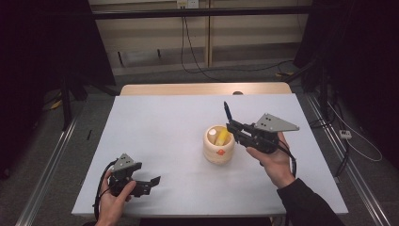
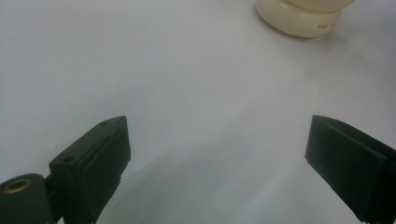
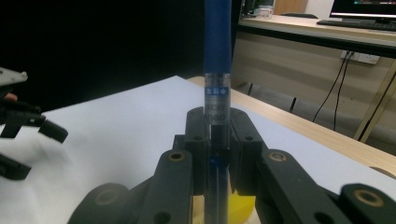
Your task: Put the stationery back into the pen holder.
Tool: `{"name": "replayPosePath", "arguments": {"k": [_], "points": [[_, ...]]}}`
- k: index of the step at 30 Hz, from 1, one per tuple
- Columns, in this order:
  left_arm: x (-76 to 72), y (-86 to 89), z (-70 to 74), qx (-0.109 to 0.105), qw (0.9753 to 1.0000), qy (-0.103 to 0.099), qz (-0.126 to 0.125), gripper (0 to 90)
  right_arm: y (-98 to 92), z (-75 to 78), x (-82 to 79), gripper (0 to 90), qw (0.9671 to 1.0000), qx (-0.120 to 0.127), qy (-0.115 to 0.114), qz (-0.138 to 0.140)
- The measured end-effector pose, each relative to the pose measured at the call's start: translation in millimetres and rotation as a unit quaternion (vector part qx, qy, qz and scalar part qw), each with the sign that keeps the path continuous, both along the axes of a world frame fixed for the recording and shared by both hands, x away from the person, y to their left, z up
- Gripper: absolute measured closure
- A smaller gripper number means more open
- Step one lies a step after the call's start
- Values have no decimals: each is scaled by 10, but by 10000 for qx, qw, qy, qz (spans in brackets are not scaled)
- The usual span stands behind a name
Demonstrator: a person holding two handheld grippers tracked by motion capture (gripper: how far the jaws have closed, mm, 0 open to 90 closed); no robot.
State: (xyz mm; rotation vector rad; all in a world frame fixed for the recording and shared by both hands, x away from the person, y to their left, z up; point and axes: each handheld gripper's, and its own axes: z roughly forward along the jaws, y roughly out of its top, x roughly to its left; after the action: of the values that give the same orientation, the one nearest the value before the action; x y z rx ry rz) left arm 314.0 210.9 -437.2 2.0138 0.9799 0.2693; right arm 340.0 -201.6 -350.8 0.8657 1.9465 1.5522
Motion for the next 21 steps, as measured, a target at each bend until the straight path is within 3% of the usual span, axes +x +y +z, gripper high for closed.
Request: {"name": "replayPosePath", "arguments": {"k": [8, 11, 18, 21], "points": [[4, -11, -66, 15, 10000, 50, 25, 84, 78, -80, 213, 801, 9994, 298, 157, -114], [4, 8, -71, -35, 9999, 149, 47, 84, 109, -127, 260, 801, 9993, 308, 187, -99], [-15, 15, -61, -59, 9999, 111, -4, 83, 171, -229, 290, 801, 9995, 288, 76, -32], [-14, 22, -63, -56, 9999, 94, 42, 82, 184, -284, 311, 801, 9994, 305, 141, -36]]}}
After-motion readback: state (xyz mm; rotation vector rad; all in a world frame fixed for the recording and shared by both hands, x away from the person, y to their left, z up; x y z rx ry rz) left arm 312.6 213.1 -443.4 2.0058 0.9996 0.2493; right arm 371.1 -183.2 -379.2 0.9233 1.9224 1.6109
